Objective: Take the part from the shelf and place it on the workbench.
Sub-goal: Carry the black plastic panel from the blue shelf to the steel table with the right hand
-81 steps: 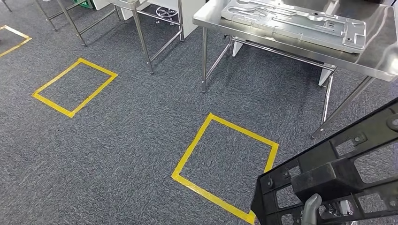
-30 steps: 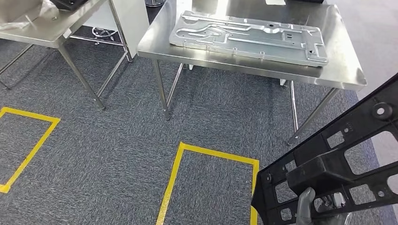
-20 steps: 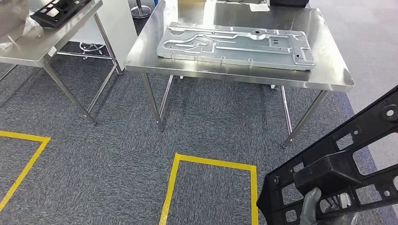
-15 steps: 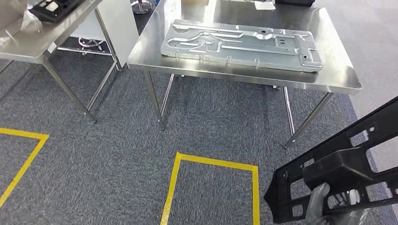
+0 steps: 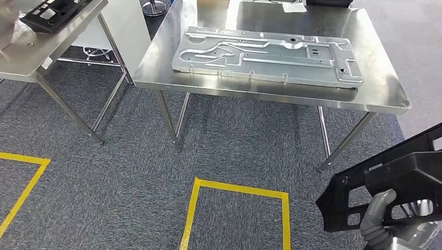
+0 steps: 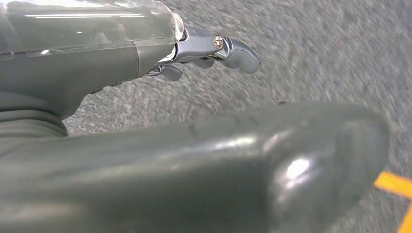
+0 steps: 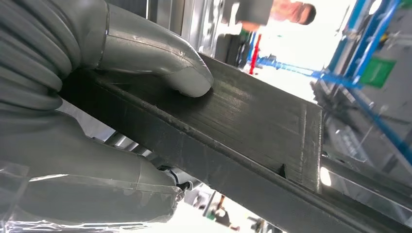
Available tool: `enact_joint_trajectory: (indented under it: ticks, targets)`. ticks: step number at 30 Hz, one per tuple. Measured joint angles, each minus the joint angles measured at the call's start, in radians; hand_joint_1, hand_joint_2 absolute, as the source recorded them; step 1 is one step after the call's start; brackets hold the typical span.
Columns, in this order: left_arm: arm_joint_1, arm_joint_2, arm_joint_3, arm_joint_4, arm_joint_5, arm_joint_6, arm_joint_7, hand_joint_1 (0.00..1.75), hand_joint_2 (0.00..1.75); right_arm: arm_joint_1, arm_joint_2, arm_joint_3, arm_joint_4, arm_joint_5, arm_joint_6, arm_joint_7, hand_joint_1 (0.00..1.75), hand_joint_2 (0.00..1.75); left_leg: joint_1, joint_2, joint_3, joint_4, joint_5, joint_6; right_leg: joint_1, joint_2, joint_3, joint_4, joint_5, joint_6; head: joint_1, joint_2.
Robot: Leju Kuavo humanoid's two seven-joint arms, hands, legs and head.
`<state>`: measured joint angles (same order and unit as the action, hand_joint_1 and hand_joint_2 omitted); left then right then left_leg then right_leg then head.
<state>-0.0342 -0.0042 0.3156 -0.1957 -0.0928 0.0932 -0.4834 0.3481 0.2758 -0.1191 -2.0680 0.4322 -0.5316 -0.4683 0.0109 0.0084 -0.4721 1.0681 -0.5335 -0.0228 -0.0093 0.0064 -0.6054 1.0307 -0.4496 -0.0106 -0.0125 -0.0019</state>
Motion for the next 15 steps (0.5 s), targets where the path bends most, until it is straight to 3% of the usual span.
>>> enact_joint_trajectory:
  ticks: [2, 4, 5, 6, 7, 9, 11, 15]
  targets:
    - [-0.003, 0.0, 0.0, 0.0, -0.008, -0.001, 0.003, 0.0, 0.0, -0.017, -0.013, -0.001, 0.0, 0.006, -0.022, 0.023, 1.75, 1.75, 0.002, -0.002, -0.069, 0.114, -0.017, -0.005, -0.001, 0.001, 0.022, -0.009, -0.012, -0.012, -0.001, 0.0]
    - [-0.003, -0.001, -0.001, 0.0, -0.014, -0.002, 0.006, 0.0, 0.0, -0.03, -0.023, -0.002, 0.001, 0.006, -0.04, 0.034, 1.75, 1.75, 0.001, -0.002, -0.148, 0.213, -0.077, -0.007, 0.001, 0.005, 0.04, -0.01, -0.028, -0.017, -0.002, 0.0]
    - [-0.002, -0.001, -0.001, 0.0, -0.017, -0.002, 0.007, 0.0, 0.0, -0.034, -0.027, -0.002, 0.001, 0.006, -0.048, 0.038, 1.75, 1.75, 0.001, -0.002, -0.175, 0.231, -0.103, -0.006, 0.003, 0.007, 0.052, -0.01, -0.038, -0.018, -0.002, 0.0]
    - [-0.001, -0.001, -0.001, 0.0, -0.019, -0.002, 0.008, 0.0, 0.0, -0.038, -0.031, -0.003, 0.001, 0.006, -0.058, 0.04, 1.75, 1.75, 0.001, -0.002, -0.189, 0.221, -0.109, -0.003, 0.005, 0.01, 0.065, -0.01, -0.048, -0.018, -0.002, 0.0]
    - [0.001, -0.001, 0.0, 0.0, -0.021, -0.002, 0.008, 0.0, 0.0, -0.041, -0.035, -0.003, 0.001, 0.006, -0.068, 0.042, 1.75, 1.75, -0.001, -0.002, -0.191, 0.183, -0.09, 0.003, 0.007, 0.012, 0.08, -0.01, -0.059, -0.018, -0.002, 0.0]
    - [0.004, 0.001, 0.0, 0.0, -0.024, -0.002, 0.009, 0.0, 0.0, -0.048, -0.042, -0.005, 0.002, 0.007, -0.085, 0.044, 1.75, 1.75, -0.007, -0.005, -0.174, 0.065, 0.015, 0.019, 0.011, 0.014, 0.106, -0.009, -0.08, -0.015, -0.001, 0.0]
    - [0.005, 0.003, -0.001, 0.0, -0.029, -0.003, 0.01, 0.0, 0.0, -0.057, -0.049, -0.008, 0.003, 0.012, -0.103, 0.043, 1.75, 1.75, -0.016, -0.01, -0.161, -0.009, 0.091, 0.03, 0.013, 0.018, 0.12, -0.01, -0.099, -0.006, 0.0, 0.0]
    - [0.003, 0.002, -0.001, 0.0, -0.045, -0.004, 0.013, 0.0, 0.0, -0.081, -0.069, -0.024, 0.004, 0.066, -0.137, 0.039, 1.75, 1.75, -0.013, -0.011, -0.13, -0.046, 0.101, 0.046, 0.012, 0.017, 0.116, 0.032, -0.093, 0.016, 0.001, 0.0]
